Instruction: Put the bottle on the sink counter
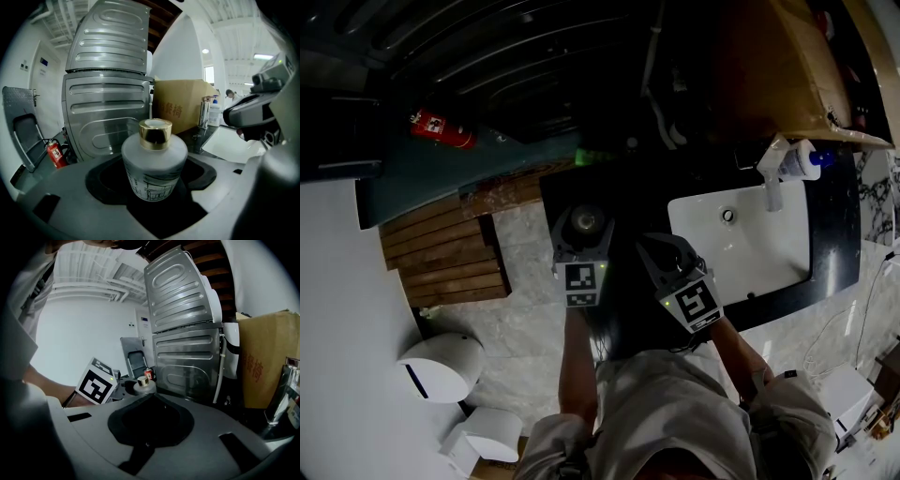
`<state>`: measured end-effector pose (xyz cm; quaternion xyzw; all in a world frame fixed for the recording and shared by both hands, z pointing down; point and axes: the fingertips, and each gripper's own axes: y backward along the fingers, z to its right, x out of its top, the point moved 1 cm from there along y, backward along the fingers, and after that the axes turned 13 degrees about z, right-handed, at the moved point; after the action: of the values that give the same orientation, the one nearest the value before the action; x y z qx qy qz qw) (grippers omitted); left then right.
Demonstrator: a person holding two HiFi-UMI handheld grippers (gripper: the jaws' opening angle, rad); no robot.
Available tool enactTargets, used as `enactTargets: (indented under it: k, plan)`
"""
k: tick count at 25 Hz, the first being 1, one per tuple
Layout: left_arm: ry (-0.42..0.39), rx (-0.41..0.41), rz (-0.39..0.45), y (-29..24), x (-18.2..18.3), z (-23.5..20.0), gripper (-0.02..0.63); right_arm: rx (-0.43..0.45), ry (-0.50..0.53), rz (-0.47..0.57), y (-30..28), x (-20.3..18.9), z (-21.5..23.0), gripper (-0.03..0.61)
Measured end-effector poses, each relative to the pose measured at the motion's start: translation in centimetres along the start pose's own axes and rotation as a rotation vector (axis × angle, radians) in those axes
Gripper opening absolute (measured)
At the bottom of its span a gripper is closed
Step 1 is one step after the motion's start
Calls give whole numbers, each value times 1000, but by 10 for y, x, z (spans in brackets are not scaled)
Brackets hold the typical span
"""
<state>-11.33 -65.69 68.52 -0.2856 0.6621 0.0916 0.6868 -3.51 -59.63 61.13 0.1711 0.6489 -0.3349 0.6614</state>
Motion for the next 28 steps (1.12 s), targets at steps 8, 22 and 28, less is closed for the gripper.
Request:
enactTargets:
  k: [8, 22, 28]
  plan:
    - [-9, -3, -33, -6, -10, 4, 328, -15, 2, 3, 6, 1, 0, -2]
    - [11, -9, -47, -9, -15, 7, 328, -51, -3, 8, 26, -2, -8, -2]
    - [5, 2, -66, -6, -19, 9, 330, -64, 3, 20, 34, 1, -13, -3]
